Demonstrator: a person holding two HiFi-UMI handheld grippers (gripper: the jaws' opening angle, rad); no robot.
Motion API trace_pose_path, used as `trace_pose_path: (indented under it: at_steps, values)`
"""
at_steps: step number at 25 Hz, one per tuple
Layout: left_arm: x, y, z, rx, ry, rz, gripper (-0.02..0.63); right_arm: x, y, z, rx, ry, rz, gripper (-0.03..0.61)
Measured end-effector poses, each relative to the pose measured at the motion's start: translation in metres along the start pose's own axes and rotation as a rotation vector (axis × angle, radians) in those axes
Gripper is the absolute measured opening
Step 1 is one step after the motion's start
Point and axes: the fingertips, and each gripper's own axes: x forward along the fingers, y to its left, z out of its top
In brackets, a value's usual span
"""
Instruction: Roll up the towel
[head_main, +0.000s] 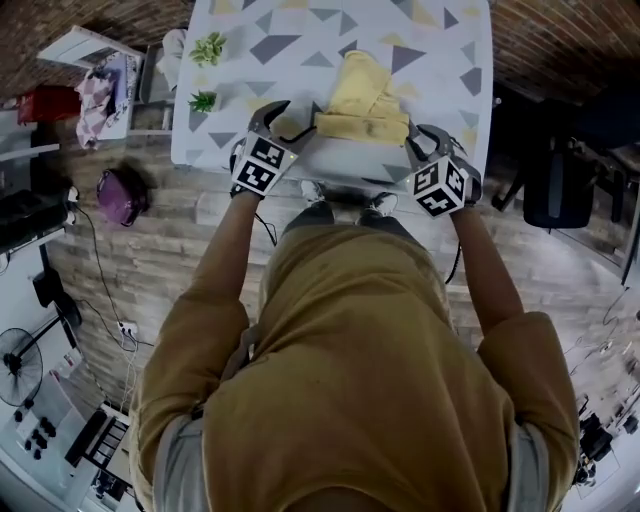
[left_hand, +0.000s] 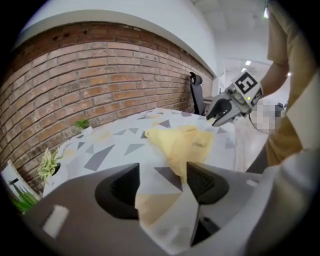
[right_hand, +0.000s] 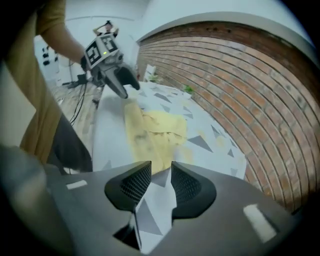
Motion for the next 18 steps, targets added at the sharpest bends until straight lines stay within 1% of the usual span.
trace_pose_path:
  at_steps: [1, 2, 3, 5, 9, 12, 16, 18]
  values:
    - [-0.002, -0.01, -0.001, 0.04, -0.001, -0.032, 0.316, 0.0, 0.013, 0.002, -0.074, 0.006, 0.026, 0.106]
    - [-0.003, -0.021, -0.003, 0.087, 0.007, -0.07, 0.251, 0.003, 0.025, 0.003, -0.137, 0.015, 0.058, 0.106]
    - [-0.001, -0.033, -0.005, 0.133, 0.019, -0.107, 0.21, 0.007, 0.036, 0.003, -0.184, 0.025, 0.094, 0.106]
    - [0.004, -0.051, -0.008, 0.196, 0.039, -0.171, 0.201, 0.018, 0.051, 0.002, -0.219, 0.043, 0.154, 0.106]
    - [0.018, -0.067, -0.01, 0.265, 0.072, -0.26, 0.202, 0.033, 0.05, 0.004, -0.167, 0.06, 0.201, 0.106]
    - [0.026, -0.07, -0.016, 0.302, 0.119, -0.296, 0.202, 0.038, 0.05, -0.002, -0.157, 0.095, 0.233, 0.106]
    - [0.034, -0.066, -0.028, 0.327, 0.18, -0.328, 0.204, 0.038, 0.051, -0.003, -0.095, 0.096, 0.228, 0.099]
    - [0.037, -0.067, -0.031, 0.332, 0.187, -0.33, 0.204, 0.039, 0.055, -0.004, -0.066, 0.105, 0.233, 0.047]
